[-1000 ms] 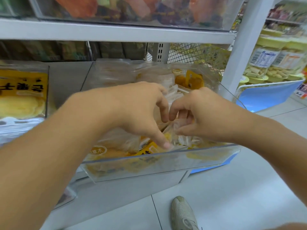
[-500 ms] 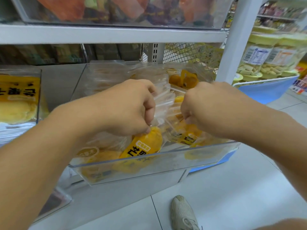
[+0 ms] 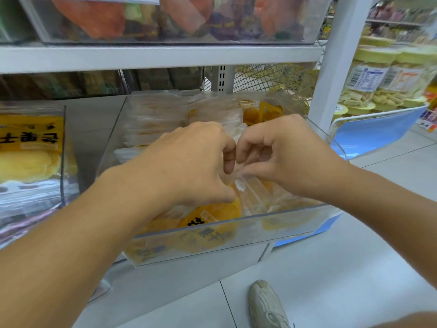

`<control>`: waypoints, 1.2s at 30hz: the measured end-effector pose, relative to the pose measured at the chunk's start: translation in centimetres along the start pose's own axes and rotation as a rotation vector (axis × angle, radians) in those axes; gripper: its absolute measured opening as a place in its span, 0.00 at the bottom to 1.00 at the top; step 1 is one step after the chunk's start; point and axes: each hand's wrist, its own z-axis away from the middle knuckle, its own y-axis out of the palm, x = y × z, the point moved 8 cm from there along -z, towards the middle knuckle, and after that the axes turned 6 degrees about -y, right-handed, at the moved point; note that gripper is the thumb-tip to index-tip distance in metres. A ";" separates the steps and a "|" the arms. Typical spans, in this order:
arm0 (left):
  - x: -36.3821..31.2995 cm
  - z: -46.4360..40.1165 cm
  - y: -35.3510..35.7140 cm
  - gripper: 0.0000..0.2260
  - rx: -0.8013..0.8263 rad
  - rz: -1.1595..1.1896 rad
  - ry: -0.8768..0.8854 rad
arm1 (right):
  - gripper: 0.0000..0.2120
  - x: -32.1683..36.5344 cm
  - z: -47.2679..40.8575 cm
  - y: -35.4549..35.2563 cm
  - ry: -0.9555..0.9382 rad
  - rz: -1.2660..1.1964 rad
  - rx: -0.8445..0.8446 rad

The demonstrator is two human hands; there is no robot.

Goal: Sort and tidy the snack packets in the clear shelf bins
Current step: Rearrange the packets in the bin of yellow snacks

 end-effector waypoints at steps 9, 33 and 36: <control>0.3 0.2 0.8 0.13 0.127 0.033 -0.010 | 0.13 -0.3 1.9 0.0 0.176 0.094 0.467; 0.6 2.0 0.2 0.18 0.143 -0.192 -0.020 | 0.10 -2.1 2.2 2.3 0.110 -0.146 0.590; 0.9 1.9 0.4 0.17 0.237 -0.125 -0.027 | 0.14 -4.3 3.7 2.5 0.248 -0.058 0.714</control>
